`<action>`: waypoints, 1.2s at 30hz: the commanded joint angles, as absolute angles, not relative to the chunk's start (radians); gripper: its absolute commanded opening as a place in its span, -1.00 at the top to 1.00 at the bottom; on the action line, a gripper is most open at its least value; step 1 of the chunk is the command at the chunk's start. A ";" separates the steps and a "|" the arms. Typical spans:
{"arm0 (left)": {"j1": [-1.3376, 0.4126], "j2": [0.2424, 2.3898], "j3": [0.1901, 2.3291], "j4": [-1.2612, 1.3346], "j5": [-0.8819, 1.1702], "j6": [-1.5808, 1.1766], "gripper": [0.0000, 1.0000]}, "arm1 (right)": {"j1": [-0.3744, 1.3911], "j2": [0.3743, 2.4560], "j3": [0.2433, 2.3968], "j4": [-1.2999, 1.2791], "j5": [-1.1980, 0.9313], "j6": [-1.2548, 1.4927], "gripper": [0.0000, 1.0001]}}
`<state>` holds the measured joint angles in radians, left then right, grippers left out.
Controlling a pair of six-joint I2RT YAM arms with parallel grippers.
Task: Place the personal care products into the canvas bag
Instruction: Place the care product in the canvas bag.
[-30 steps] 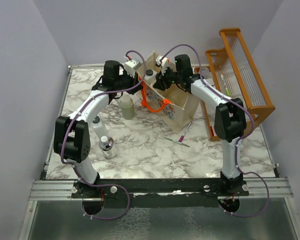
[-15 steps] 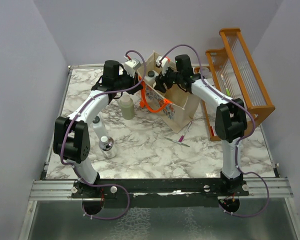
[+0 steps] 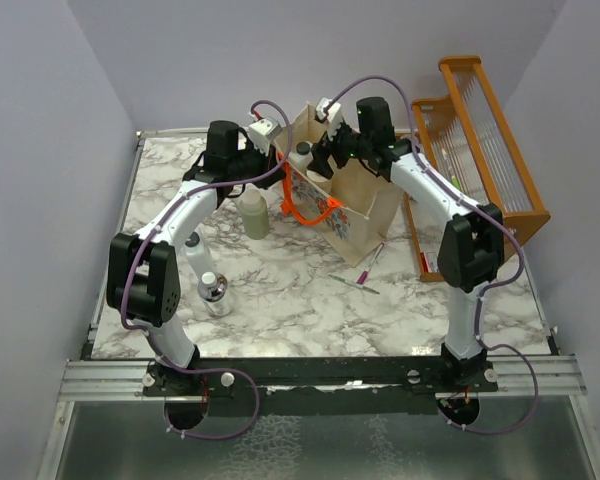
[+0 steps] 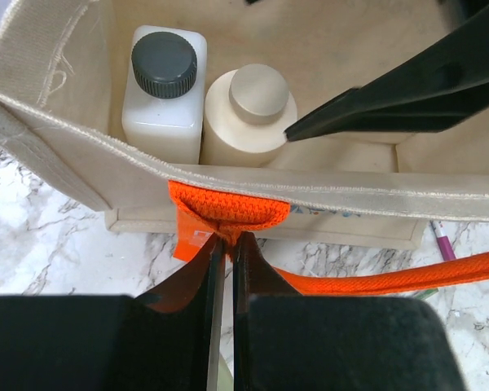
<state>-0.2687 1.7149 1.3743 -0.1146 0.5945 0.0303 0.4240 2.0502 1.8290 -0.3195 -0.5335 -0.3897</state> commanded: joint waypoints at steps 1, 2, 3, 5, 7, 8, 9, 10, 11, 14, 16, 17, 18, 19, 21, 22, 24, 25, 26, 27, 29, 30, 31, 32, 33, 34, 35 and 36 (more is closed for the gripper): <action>-0.274 1.665 1.382 -0.109 0.615 0.018 0.78 | 0.425 1.927 1.869 -0.322 -0.535 -0.337 -0.59; -0.274 1.662 1.385 -0.111 0.621 0.015 0.68 | 0.425 1.913 1.868 -0.322 -0.529 -0.329 -0.59; -0.275 1.660 1.389 -0.112 0.627 0.010 0.59 | 0.424 1.896 1.866 -0.322 -0.524 -0.323 -0.60; -0.275 1.653 1.402 -0.120 0.637 0.006 0.42 | 0.425 1.866 1.868 -0.332 -0.521 -0.306 -0.60; -0.274 1.644 1.418 -0.134 0.645 0.008 0.26 | 0.425 1.845 1.878 -0.357 -0.526 -0.282 -0.60; -0.274 1.639 1.425 -0.144 0.646 0.010 0.15 | 0.425 1.833 1.880 -0.366 -0.531 -0.272 -0.60; -0.274 1.631 1.431 -0.153 0.646 0.013 0.03 | 0.425 1.823 1.879 -0.377 -0.540 -0.266 -0.61; -0.274 1.624 1.436 -0.161 0.643 0.022 -0.11 | 0.425 1.812 1.876 -0.384 -0.548 -0.261 -0.61; -0.274 1.616 1.440 -0.174 0.640 0.037 -0.24 | 0.425 1.801 1.872 -0.391 -0.562 -0.259 -0.61; -0.274 1.584 1.456 -0.227 0.611 0.110 -0.48 | 0.425 1.774 1.862 -0.418 -0.616 -0.275 -0.62; -0.273 1.560 1.461 -0.274 0.562 0.171 -0.56 | 0.426 1.762 1.862 -0.436 -0.645 -0.276 -0.62; -0.272 1.546 1.460 -0.292 0.525 0.194 -0.58 | 0.428 1.758 1.863 -0.444 -0.658 -0.276 -0.62; -0.270 1.530 1.454 -0.305 0.490 0.215 -0.59 | 0.432 1.756 1.863 -0.450 -0.667 -0.277 -0.62; -0.267 1.512 1.445 -0.312 0.451 0.228 -0.61 | 0.439 1.754 1.862 -0.454 -0.670 -0.279 -0.62; -0.249 1.473 1.417 -0.306 0.393 0.233 -0.63 | 0.463 1.751 1.850 -0.456 -0.666 -0.291 -0.62; -0.235 1.454 1.403 -0.299 0.364 0.224 -0.65 | 0.480 1.752 1.842 -0.456 -0.655 -0.302 -0.62; -0.196 1.421 1.384 -0.286 0.318 0.190 -0.69 | 0.518 1.750 1.826 -0.454 -0.630 -0.325 -0.62; -0.167 1.411 1.383 -0.285 0.302 0.171 -0.70 | 0.539 1.751 1.819 -0.450 -0.619 -0.334 -0.62; -0.133 1.404 1.383 -0.286 0.290 0.148 -0.70 | 0.557 1.752 1.813 -0.445 -0.610 -0.340 -0.62; -0.096 1.399 1.386 -0.288 0.287 0.126 -0.70 | 0.573 1.760 1.811 -0.444 -0.604 -0.345 -0.62; -0.016 1.391 1.388 -0.285 0.283 0.088 -0.70 | 0.608 1.780 1.820 -0.453 -0.591 -0.358 -0.62; 0.019 1.391 1.391 -0.284 0.276 0.076 -0.70 | 0.627 1.793 1.828 -0.460 -0.580 -0.365 -0.62; 0.047 1.389 1.393 -0.284 0.267 0.066 -0.70 | 0.648 1.807 1.835 -0.468 -0.565 -0.375 -0.62; 0.075 1.389 1.396 -0.285 0.260 0.058 -0.73 | 0.677 1.822 1.844 -0.476 -0.546 -0.386 -0.62; 0.100 1.390 1.399 -0.286 0.262 0.048 -0.73 | 0.700 1.837 1.856 -0.483 -0.521 -0.397 -0.62; 0.122 1.389 1.402 -0.288 0.269 0.037 -0.74 | 0.722 1.856 1.870 -0.492 -0.493 -0.408 -0.62; 0.140 1.388 1.403 -0.287 0.280 0.029 -0.74 | 0.739 1.875 1.887 -0.503 -0.469 -0.414 -0.62; 0.158 1.387 1.404 -0.287 0.289 0.022 -0.74 | 0.755 1.900 1.905 -0.513 -0.446 -0.415 -0.62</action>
